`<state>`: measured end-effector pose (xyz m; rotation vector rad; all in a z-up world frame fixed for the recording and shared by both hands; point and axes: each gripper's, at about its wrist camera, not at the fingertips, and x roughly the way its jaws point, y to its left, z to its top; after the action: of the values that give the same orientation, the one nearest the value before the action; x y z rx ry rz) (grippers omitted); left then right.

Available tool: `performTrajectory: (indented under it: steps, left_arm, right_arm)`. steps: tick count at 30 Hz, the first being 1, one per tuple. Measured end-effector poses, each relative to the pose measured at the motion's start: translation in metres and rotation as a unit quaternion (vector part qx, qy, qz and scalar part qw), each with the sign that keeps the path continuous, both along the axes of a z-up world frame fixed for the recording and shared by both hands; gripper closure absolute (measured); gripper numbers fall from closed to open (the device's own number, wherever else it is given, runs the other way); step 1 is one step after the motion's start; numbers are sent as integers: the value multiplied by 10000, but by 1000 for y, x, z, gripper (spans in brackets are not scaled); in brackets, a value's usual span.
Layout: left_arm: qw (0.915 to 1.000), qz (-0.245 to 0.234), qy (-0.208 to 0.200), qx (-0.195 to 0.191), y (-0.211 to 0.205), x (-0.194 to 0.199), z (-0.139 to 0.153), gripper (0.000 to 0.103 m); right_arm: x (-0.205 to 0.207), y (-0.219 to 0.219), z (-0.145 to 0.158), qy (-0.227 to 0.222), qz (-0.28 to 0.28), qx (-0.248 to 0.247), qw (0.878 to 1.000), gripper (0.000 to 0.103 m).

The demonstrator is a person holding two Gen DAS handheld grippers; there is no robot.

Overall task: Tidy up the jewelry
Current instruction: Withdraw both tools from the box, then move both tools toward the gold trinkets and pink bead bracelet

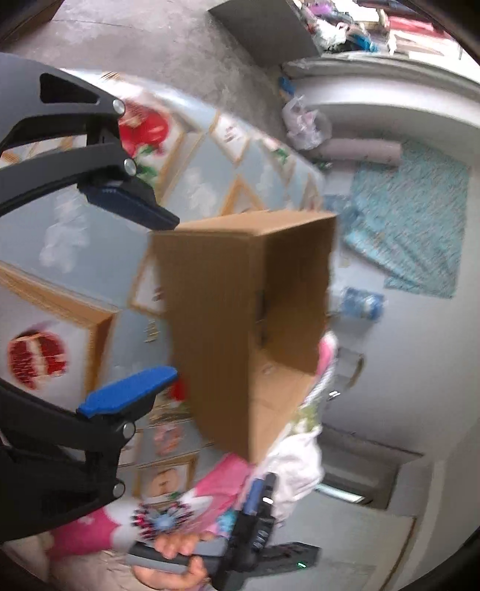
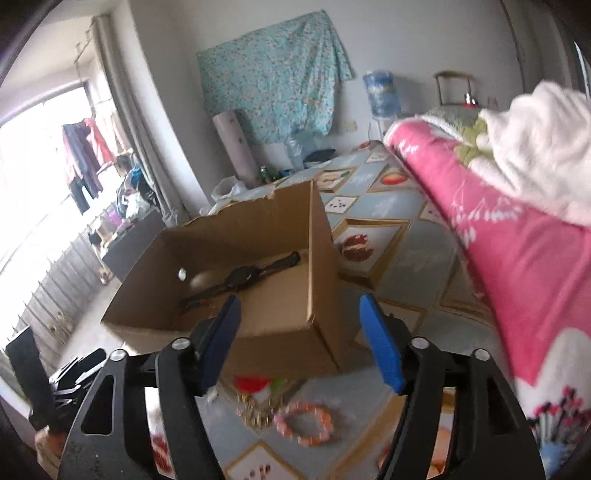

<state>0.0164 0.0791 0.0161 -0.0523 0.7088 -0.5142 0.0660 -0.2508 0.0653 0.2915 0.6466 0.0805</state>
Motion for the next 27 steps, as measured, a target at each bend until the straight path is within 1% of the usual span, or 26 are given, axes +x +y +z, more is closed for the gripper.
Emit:
performTrajectory:
  steps: [1, 3, 4, 6, 7, 8, 10, 12, 13, 16, 19, 24, 25, 27]
  left_arm:
    - [9998, -5, 112, 142, -4, -2, -6, 25]
    - [9974, 124, 339, 616, -15, -3, -24, 25]
    - [9959, 159, 444, 776, -20, -1, -31, 25]
    - [9942, 152, 604, 881, -26, 2, -41, 25]
    - [9930, 167, 688, 941, -29, 4, -45, 25]
    - [9918, 184, 734, 1029, -32, 6, -49, 25]
    - [9898, 232, 775, 1174, -35, 10, -55, 19]
    - [9872, 349, 720, 1377, -39, 11, -59, 16]
    - [9865, 393, 701, 1428, -40, 12, -61, 13]
    - [9863, 503, 691, 1413, -41, 12, -64, 5]
    - [9862, 597, 628, 1408, -39, 13, -65, 5]
    - [9859, 587, 644, 1431, -39, 15, -66, 5]
    - [9858, 583, 651, 1432, -40, 15, -66, 5]
    - [9859, 583, 646, 1430, -40, 15, -65, 5]
  right_arm:
    - [-3, 6, -2, 76, 53, -108, 9999, 28]
    - [-9, 20, -15, 421, 154, -402, 9982, 25]
    - [-11, 26, -23, 612, 197, -503, 9967, 24]
    - [-13, 35, -40, 967, 246, -621, 9931, 18]
    - [-13, 38, -49, 1166, 192, -624, 9910, 16]
    - [-12, 38, -54, 1275, 158, -605, 9899, 14]
    - [-14, 39, -65, 1486, 109, -598, 9870, 12]
    - [-15, 47, -73, 1649, 97, -790, 9831, 10]
    - [-17, 52, -76, 1686, 111, -921, 9813, 9]
    - [-20, 60, -84, 1797, 146, -1143, 9770, 8]
    - [-20, 63, -92, 1972, 96, -1295, 9717, 8]
    - [-18, 64, -105, 2206, 34, -1448, 9646, 8]
    - [-19, 63, -108, 2240, 49, -1426, 9641, 8]
    - [-21, 60, -108, 2197, 52, -1258, 9674, 8]
